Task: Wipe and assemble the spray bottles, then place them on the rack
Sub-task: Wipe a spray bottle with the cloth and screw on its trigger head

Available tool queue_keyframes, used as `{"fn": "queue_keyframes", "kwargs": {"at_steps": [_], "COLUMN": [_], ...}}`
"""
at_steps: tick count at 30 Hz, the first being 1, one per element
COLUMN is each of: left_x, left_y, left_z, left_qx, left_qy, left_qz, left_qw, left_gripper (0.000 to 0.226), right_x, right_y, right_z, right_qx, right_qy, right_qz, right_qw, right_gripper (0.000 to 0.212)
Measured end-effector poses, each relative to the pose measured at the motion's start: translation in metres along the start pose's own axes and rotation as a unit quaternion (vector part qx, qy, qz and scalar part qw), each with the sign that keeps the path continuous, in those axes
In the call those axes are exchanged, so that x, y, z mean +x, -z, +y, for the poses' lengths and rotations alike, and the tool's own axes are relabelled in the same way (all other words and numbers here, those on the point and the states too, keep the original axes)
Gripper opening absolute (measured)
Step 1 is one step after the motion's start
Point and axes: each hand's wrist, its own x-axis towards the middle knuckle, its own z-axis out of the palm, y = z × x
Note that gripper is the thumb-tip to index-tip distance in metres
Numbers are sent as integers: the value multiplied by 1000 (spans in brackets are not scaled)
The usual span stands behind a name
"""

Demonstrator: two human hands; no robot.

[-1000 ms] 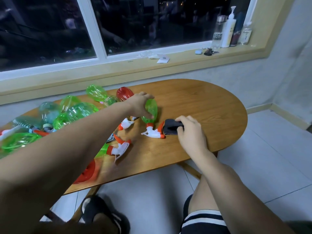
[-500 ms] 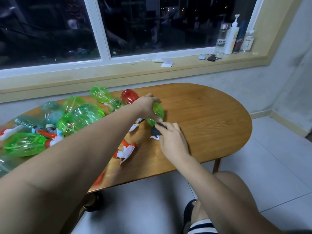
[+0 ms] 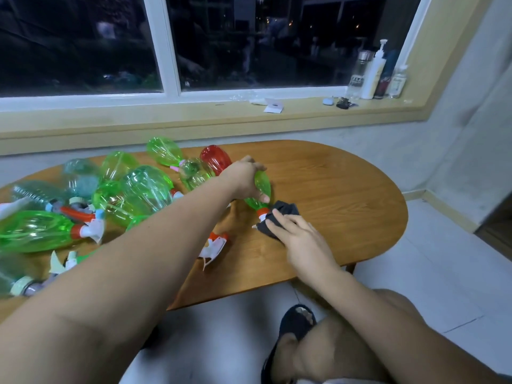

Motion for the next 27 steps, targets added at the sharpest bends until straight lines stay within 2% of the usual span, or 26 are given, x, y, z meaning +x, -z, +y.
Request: {"fn": "queue_keyframes", "kwargs": {"at_steps": [8, 13, 19, 27], "left_x": [0, 2, 1, -4], "left_y": [3, 2, 1, -7], "left_z": [4, 5, 5, 3], "left_qx": [-12, -10, -11, -53], "left_qy": [8, 14, 19, 39], "left_qz": [-10, -12, -8, 16], "left_qw": [1000, 1000, 1000, 998], "left_gripper": [114, 114, 115, 112], "right_x": [21, 3, -19, -12], "right_y": [12, 3, 4, 24], "right_z": [-1, -9, 14, 43], "right_qx": [61, 87, 116, 121], "right_qy": [-99, -75, -37, -122], "right_qz": [-21, -5, 7, -27], "right_qw": [993, 993, 993, 985], "right_gripper": [75, 72, 75, 61]}}
